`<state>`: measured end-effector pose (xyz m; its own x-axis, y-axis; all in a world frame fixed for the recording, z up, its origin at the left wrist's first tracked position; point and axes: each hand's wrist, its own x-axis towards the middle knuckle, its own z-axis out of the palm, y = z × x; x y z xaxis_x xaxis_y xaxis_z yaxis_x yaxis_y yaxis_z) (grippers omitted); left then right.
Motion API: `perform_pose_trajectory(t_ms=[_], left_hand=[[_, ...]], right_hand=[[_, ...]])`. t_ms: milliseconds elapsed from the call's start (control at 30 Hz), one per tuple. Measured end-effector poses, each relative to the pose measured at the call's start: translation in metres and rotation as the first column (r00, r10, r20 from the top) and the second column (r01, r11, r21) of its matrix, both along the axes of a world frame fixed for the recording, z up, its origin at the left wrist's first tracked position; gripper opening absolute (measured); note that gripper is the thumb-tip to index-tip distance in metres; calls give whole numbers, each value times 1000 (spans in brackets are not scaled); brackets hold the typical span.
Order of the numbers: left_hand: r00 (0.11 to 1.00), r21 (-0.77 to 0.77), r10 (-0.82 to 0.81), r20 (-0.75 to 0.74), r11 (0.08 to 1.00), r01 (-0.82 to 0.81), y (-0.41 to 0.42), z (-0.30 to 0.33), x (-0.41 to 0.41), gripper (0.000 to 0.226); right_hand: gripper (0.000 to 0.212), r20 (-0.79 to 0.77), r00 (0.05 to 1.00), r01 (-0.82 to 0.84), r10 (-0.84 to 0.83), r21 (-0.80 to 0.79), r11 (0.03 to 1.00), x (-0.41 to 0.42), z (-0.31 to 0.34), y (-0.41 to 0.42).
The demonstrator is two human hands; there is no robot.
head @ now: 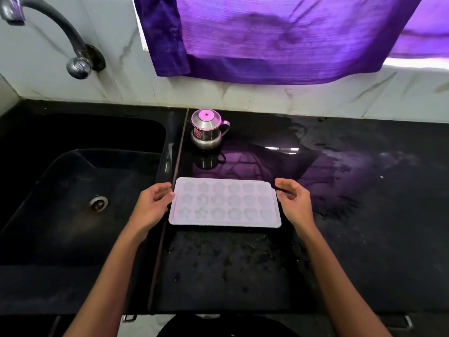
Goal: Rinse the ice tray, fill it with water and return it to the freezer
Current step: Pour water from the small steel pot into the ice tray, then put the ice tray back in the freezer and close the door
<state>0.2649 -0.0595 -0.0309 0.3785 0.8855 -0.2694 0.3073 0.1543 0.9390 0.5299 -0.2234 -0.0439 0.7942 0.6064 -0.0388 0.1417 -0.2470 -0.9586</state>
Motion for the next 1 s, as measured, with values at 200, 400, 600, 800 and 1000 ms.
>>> perform_pose_trajectory(t_ms=[200,400,600,800,1000], left_hand=[[999,-33,-5,-35,999,4,-11,-5,-3,30],[999,-93,17,-30,995,-20,-23,-2,-1,36],[996,-120,33,-83,992,-43,-25,2,-1,38],[996,-134,70,-55,988,-77,-26,3,1,37],[993,-136,117,-27,984,-119,-34,4,-1,36]], right_hand=[[30,-29,998,56,-58,-45,997,-13,-10,-21],[25,-123,992,-30,13,-138,990,-16,-15,-32],[26,-133,988,-91,74,-129,987,-19,-8,-33],[25,-127,990,-79,65,-103,992,-23,-6,-32],[25,-118,992,-66,53,-110,992,-25,-6,-31]])
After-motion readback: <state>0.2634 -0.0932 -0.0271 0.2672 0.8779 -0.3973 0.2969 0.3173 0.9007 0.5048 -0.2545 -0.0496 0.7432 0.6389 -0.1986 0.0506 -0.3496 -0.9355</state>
